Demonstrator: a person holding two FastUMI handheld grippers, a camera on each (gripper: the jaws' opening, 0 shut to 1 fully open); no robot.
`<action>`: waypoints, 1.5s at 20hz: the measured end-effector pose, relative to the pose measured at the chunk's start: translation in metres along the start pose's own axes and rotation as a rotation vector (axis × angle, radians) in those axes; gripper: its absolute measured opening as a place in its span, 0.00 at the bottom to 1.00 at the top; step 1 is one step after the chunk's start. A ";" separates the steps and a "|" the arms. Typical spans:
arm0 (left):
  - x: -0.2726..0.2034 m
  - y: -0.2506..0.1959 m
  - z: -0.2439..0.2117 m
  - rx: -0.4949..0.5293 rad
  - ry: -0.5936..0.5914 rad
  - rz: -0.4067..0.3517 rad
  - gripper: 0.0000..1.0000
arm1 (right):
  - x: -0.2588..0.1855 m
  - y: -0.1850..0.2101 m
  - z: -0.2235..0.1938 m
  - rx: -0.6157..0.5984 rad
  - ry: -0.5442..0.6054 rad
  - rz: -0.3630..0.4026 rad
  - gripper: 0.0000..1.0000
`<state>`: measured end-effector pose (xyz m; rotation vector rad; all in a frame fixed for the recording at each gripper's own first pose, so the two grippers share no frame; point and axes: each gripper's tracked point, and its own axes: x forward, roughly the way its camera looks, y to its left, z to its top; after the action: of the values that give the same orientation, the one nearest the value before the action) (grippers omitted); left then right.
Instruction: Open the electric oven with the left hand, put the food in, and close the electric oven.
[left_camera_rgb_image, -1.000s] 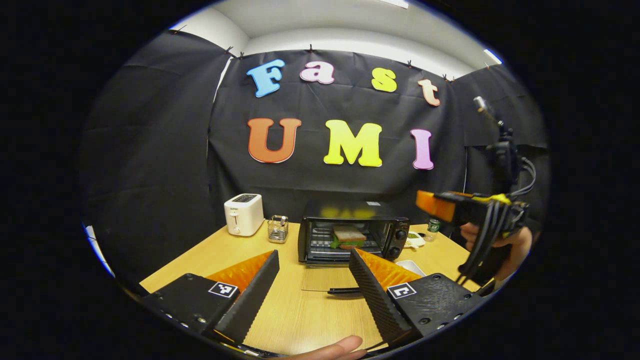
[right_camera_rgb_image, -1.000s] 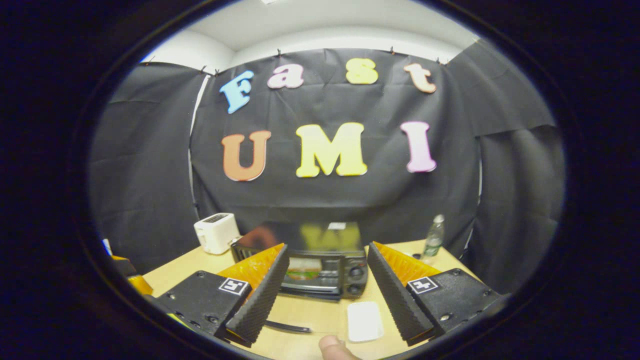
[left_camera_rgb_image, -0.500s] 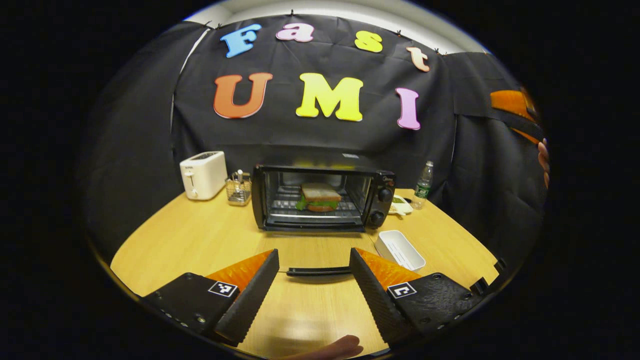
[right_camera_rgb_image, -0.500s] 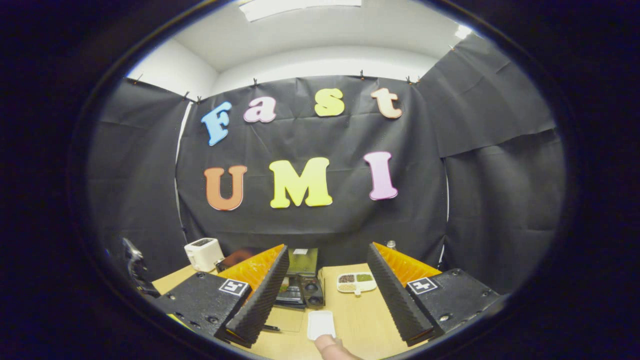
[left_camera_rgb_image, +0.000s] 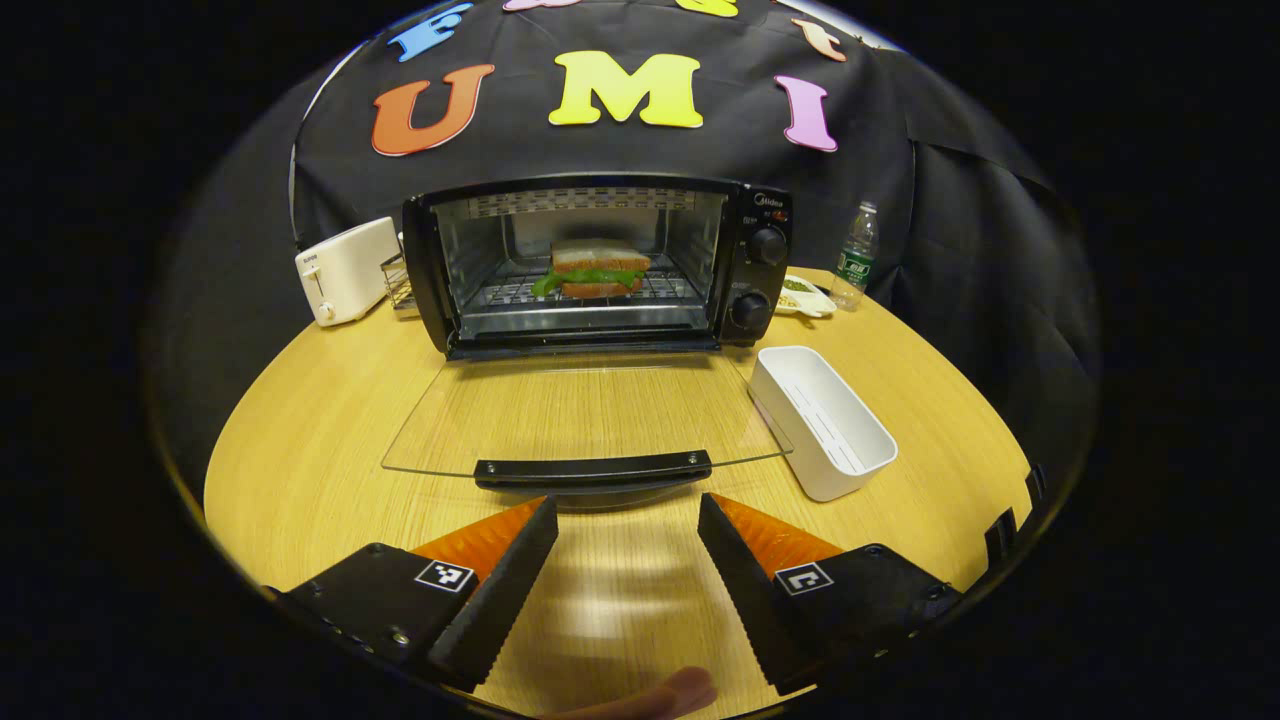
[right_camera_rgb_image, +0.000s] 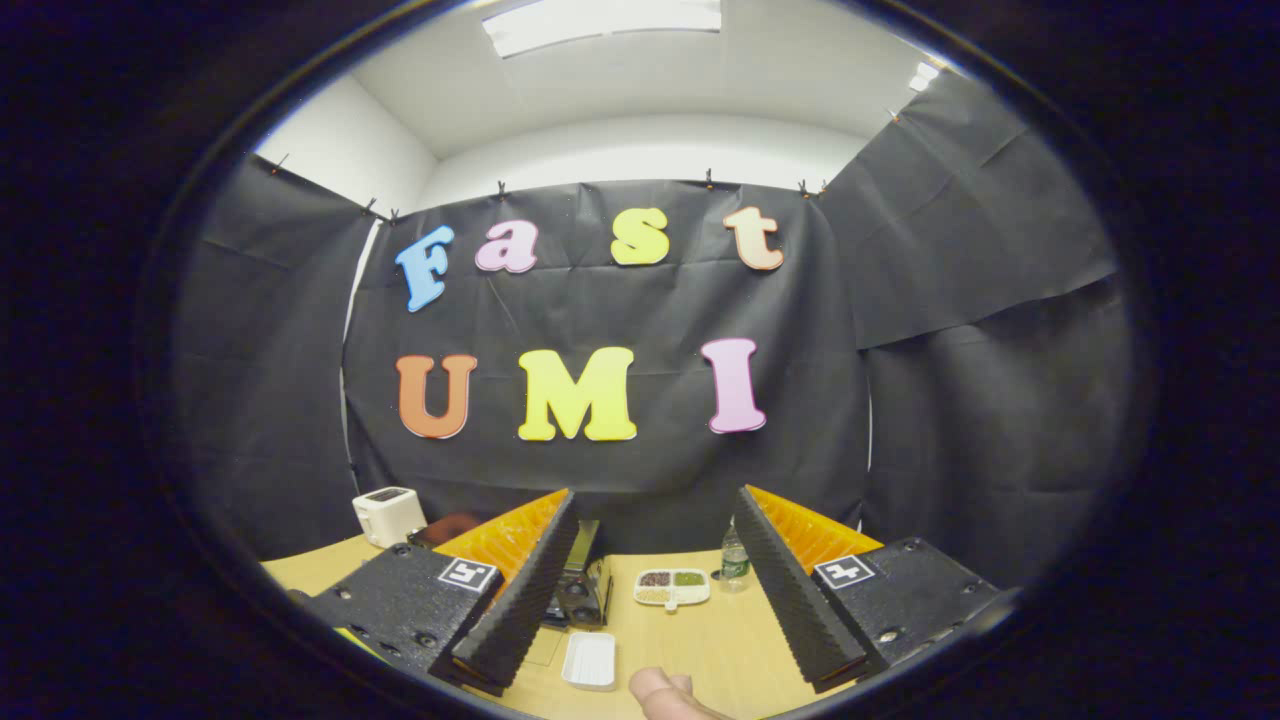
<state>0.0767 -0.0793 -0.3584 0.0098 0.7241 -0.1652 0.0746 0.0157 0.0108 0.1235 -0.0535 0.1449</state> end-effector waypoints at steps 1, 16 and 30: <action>0.005 0.001 -0.001 -0.004 0.009 0.006 0.94 | -0.001 -0.005 0.004 0.008 -0.010 -0.010 1.00; 0.022 0.005 0.011 -0.015 0.027 0.043 0.93 | -0.008 -0.040 -0.005 0.039 -0.018 -0.047 1.00; -0.002 0.007 0.077 0.020 -0.130 0.087 0.94 | -0.005 -0.052 -0.020 0.053 0.013 -0.082 1.00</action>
<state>0.1265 -0.0769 -0.2999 0.0487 0.5909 -0.0891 0.0786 -0.0334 -0.0153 0.1778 -0.0313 0.0651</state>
